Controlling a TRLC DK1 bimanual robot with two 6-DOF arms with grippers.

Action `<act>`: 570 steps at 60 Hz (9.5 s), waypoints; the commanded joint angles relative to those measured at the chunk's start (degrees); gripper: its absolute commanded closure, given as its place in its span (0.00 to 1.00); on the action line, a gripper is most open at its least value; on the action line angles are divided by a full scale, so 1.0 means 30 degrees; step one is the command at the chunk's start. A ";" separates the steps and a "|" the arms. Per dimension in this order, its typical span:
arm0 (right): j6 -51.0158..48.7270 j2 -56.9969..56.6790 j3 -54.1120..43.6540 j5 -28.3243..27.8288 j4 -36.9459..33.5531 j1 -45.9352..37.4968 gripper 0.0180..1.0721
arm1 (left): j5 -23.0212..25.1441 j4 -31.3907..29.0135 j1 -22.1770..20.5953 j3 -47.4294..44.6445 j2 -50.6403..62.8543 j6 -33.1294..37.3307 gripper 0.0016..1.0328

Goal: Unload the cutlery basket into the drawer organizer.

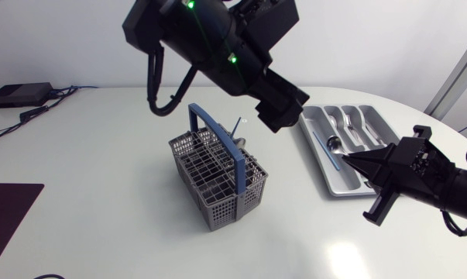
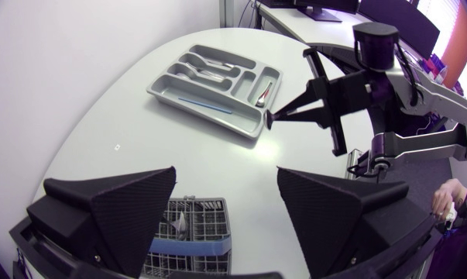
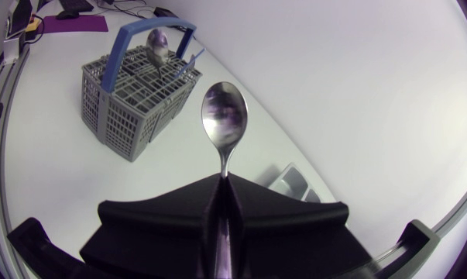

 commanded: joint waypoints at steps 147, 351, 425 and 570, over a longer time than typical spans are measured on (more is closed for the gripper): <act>-1.3970 1.1113 0.6481 -0.2165 -0.5051 -0.6854 0.20 | -0.1741 0.2999 0.5735 -1.0943 -0.7679 0.1137 0.09; 0.6919 1.5537 1.1696 0.0531 0.0252 0.8614 0.57 | -0.0950 0.8536 0.9456 -1.8150 -0.9964 0.5239 0.77; 0.7622 1.7763 1.3483 0.0941 -0.0129 0.9757 0.74 | -0.0920 0.8360 0.8870 -1.8209 -1.0784 0.4829 0.78; 0.4575 1.0175 1.5944 0.1849 -1.1555 0.5743 0.95 | -0.0920 0.7218 0.7874 -1.7418 -1.1692 0.4331 0.80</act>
